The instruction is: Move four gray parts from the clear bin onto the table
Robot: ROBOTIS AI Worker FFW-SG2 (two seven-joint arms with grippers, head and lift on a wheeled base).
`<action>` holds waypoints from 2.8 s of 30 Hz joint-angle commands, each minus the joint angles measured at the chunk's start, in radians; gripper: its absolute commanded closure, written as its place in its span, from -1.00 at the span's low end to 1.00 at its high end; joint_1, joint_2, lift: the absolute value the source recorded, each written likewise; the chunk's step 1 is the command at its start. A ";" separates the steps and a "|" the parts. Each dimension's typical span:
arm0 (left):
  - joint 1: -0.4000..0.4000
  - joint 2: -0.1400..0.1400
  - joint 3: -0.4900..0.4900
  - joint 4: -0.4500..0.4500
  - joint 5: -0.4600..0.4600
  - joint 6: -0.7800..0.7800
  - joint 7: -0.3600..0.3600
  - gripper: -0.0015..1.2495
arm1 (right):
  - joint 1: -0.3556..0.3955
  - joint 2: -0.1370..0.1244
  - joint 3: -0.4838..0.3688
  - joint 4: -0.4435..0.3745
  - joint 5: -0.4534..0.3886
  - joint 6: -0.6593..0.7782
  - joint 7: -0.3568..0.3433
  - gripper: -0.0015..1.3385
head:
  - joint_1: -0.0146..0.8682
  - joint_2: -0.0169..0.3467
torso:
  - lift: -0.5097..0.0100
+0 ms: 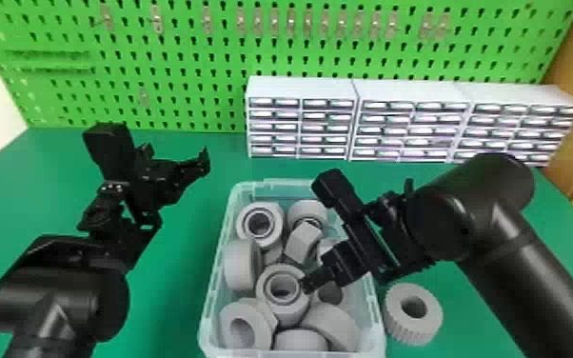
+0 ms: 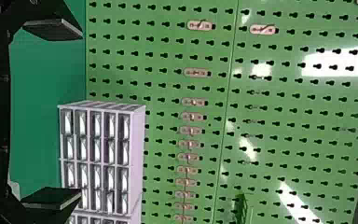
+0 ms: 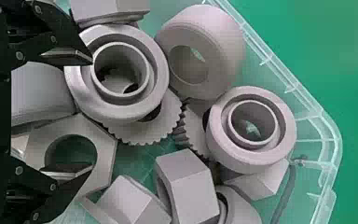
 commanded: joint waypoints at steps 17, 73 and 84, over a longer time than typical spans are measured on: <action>0.000 -0.004 0.001 0.000 -0.001 0.001 0.000 -0.83 | -0.001 -0.002 0.006 0.000 -0.002 0.001 0.000 -0.31 | 0.57 -0.72 | 0.77; -0.012 -0.012 0.000 0.011 0.002 0.000 -0.011 -0.83 | -0.095 0.074 0.138 0.239 0.085 -0.144 0.009 -0.30 | 0.57 -0.72 | 0.77; -0.012 -0.012 0.001 0.014 0.004 0.000 -0.012 -0.83 | -0.096 0.077 0.152 0.282 0.141 -0.186 0.083 -0.26 | 0.57 -0.72 | 0.77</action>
